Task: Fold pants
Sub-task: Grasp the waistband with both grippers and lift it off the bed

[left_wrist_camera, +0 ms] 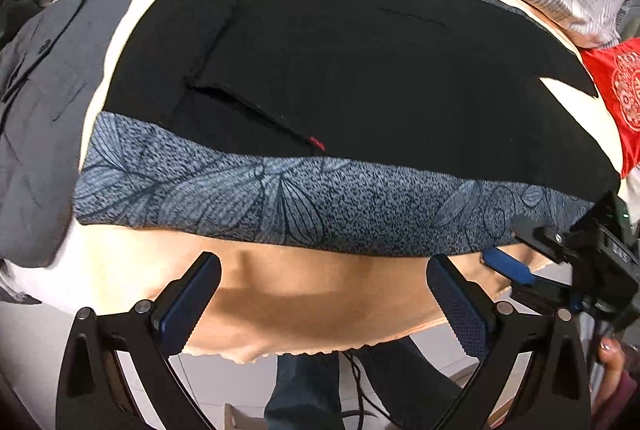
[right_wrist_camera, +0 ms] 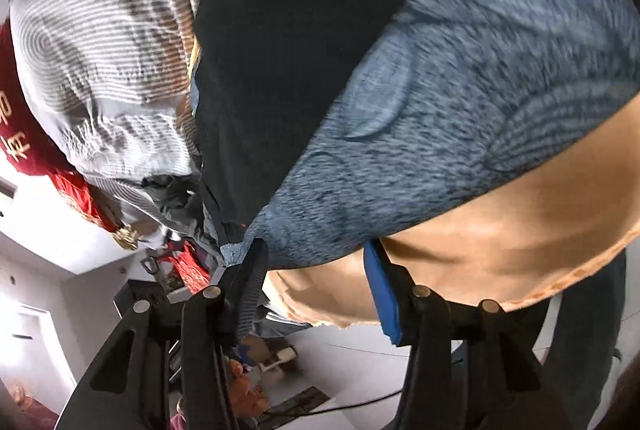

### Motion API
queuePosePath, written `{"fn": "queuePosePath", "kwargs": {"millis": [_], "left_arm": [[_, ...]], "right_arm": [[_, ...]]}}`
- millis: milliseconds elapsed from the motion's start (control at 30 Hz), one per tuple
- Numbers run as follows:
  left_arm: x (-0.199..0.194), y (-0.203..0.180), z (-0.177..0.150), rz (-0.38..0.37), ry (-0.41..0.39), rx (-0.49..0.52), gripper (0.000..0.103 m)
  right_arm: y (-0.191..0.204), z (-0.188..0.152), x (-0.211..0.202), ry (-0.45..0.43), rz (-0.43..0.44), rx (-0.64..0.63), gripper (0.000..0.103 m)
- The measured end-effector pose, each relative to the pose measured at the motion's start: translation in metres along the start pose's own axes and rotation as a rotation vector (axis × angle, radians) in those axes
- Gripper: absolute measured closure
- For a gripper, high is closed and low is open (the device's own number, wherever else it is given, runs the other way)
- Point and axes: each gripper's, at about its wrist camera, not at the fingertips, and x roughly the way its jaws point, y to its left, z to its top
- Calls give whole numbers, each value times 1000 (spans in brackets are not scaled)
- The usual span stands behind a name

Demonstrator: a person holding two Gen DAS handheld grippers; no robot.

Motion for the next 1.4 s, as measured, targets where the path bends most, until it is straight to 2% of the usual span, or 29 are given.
{"fn": "queuePosePath", "kwargs": {"millis": [133,333,433,600,667,700,733,967,1133,1233,1333,1367,1400], "left_arm": [[6,2,-2,-24,18,11,0],[15,9,-6,-47,50,2,0],[16,9,-4,-55,48,10,0],[17,3,-5,-108,59,-18,0],[17,3,-5,-148,64,-55,0],[17,3,-5,-167,65,-70,0],[16,3,-3,-195,63,-91,0],[10,6,20,-310,20,-208,0],[2,29,32,-349,-24,-348,0],[-2,39,35,-346,-45,-375,0],[5,45,40,-322,-33,-390,0],[8,47,40,-321,-34,-409,5],[8,49,41,-316,-33,-422,17]], "right_arm": [[-10,1,3,-27,95,44,48],[-23,-12,-2,-84,177,107,48],[-17,-5,4,-94,217,100,48],[0,13,12,-82,246,74,49],[2,17,13,-56,254,92,64],[6,18,13,-47,267,99,77],[9,18,10,-44,279,99,81],[38,16,-6,-26,359,97,83],[47,20,-4,-12,332,94,83],[40,20,-3,4,301,107,83],[32,20,-2,7,292,126,83],[31,20,-1,7,288,130,83],[31,20,0,8,280,133,83]]}}
